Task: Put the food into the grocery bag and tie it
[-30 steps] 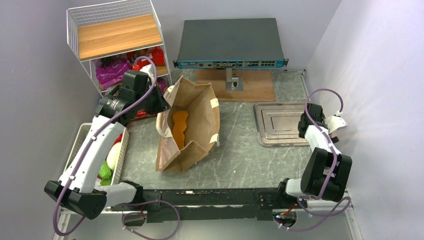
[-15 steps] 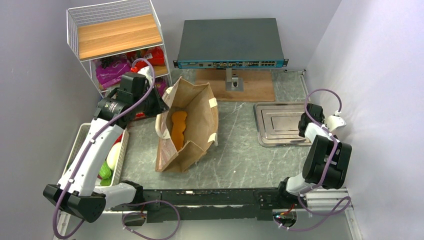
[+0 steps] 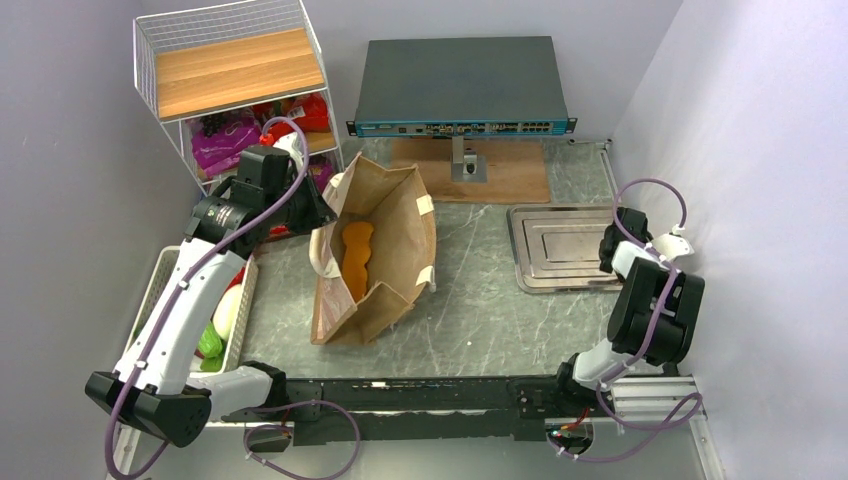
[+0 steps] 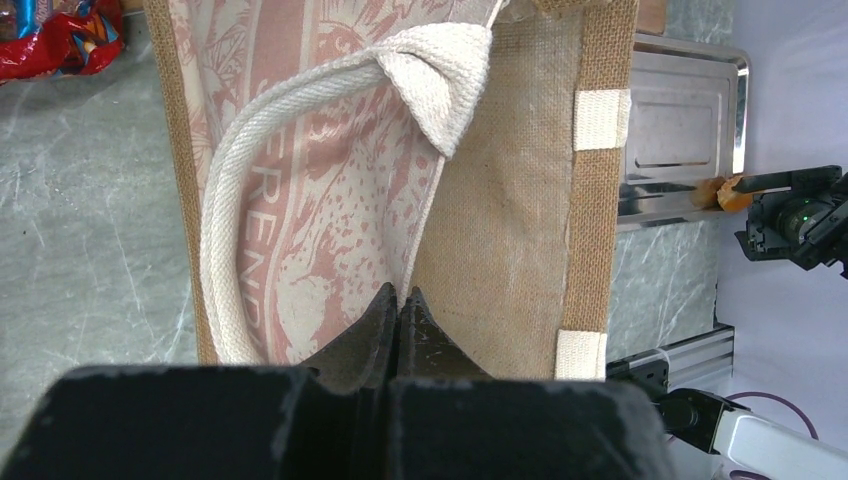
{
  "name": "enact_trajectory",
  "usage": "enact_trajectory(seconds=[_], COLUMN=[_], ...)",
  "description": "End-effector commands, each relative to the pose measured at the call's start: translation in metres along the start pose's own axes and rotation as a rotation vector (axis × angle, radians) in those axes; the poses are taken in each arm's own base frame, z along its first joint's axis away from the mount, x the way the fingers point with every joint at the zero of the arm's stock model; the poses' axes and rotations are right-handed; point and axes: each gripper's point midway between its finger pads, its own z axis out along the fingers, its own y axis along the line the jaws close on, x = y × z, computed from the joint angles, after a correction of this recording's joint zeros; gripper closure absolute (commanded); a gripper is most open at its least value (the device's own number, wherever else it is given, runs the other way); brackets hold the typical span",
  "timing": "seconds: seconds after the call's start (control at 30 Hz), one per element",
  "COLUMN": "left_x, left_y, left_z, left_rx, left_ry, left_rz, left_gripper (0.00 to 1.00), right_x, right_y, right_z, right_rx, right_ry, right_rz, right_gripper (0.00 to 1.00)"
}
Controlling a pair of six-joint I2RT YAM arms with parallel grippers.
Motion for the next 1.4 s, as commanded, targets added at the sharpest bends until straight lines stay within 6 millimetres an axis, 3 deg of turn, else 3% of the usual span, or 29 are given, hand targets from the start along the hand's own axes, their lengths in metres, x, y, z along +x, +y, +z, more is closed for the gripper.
enact_trajectory(seconds=[0.0,0.47,0.73,0.87,0.9,1.1,1.37], left_x=[-0.020,-0.023,-0.030,-0.031,-0.031,-0.033,-0.030], left_y=[-0.010,-0.001,0.005,0.008,0.008,0.009,0.005], left_z=[-0.014,-0.009,-0.007,-0.006,-0.006,-0.008,-0.010], left_rx=[0.051,0.022,0.006,0.000,0.000,-0.004,0.021], left_ry=[-0.097,-0.103,-0.118,-0.120,-0.120,-0.129,-0.123], left_rz=[0.008,-0.002,-0.012,-0.015,-0.015,-0.012,-0.017], left_gripper=[1.00,1.00,1.00,1.00,1.00,1.00,1.00], right_x=[-0.014,0.000,0.000,-0.002,-0.003,-0.012,-0.033], right_y=[0.010,0.012,0.014,0.015,0.015,0.015,0.045], right_z=[0.007,0.030,0.031,0.030,0.030,0.024,-0.002], right_rx=[0.017,0.050,0.039,0.024,0.025,0.008,-0.174], right_ry=[-0.015,0.116,0.123,0.124,0.125,0.108,0.064], right_rz=[0.058,0.026,0.018,-0.009,-0.017,-0.067,-0.155], right_gripper=[0.28,0.41,0.64,0.92,0.94,1.00,1.00])
